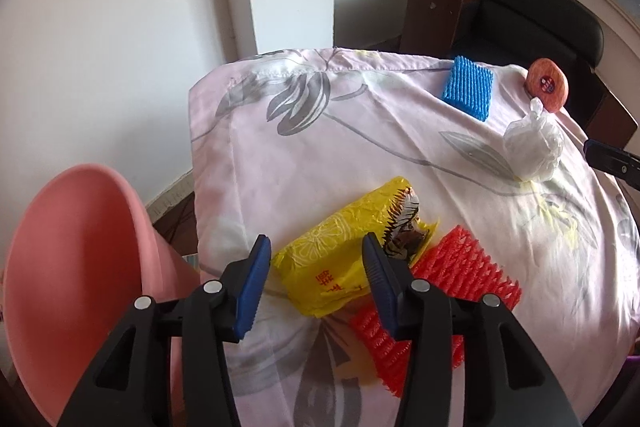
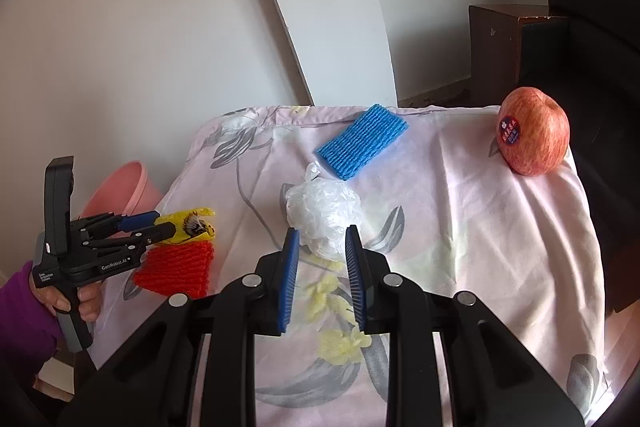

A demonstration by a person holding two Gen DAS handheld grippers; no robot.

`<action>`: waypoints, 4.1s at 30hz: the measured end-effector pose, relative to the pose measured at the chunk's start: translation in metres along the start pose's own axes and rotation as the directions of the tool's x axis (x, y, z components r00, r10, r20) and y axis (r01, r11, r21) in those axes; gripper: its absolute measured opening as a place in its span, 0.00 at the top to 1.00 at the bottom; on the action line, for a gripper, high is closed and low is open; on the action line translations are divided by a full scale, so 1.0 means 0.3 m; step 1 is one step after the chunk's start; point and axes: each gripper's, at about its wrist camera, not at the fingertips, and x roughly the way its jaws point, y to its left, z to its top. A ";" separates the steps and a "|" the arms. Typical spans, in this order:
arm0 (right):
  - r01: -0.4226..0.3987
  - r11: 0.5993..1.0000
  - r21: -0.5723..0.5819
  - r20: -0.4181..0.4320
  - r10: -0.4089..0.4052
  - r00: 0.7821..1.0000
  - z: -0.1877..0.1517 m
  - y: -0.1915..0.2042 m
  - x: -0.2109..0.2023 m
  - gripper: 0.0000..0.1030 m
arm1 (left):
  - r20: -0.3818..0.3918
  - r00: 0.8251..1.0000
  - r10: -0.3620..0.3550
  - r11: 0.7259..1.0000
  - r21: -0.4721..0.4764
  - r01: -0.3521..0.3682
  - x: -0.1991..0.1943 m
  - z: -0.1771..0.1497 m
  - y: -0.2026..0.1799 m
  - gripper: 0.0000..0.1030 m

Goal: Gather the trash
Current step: 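Grasp the yellow plastic bag with the left tool while the right tool reaches the clear bag, then grasp the clear plastic bag with the right tool and lift it, then carry the yellow bag and clear bag with both tools over the bucket, then open both tools to drop the yellow and clear bags into the bucket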

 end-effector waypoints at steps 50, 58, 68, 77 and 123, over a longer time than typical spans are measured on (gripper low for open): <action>-0.013 1.000 -0.017 -0.009 0.013 1.000 0.025 0.016 0.104 0.70 | 0.155 0.988 -0.014 0.961 -0.272 0.056 -0.255 -0.063 0.010 0.96; -0.067 0.995 -0.071 0.029 0.069 0.997 0.057 0.119 0.034 0.70 | 0.204 0.977 0.062 0.952 -0.306 0.003 -0.327 -0.086 0.031 0.96; -0.189 0.964 -0.187 0.011 0.194 0.981 0.101 0.349 0.046 0.70 | 0.228 0.954 0.193 0.906 -0.414 -0.085 -0.430 -0.146 0.136 0.96; -0.347 0.903 -0.252 -0.050 0.346 0.937 0.132 0.602 0.120 0.70 | 0.211 0.928 0.306 0.849 -0.501 -0.166 -0.510 -0.235 0.259 0.96; -0.459 0.841 -0.286 -0.299 0.377 0.876 0.033 1.008 0.450 0.70 | -0.001 0.910 0.415 0.693 -0.648 -0.317 -0.408 -0.421 0.535 0.88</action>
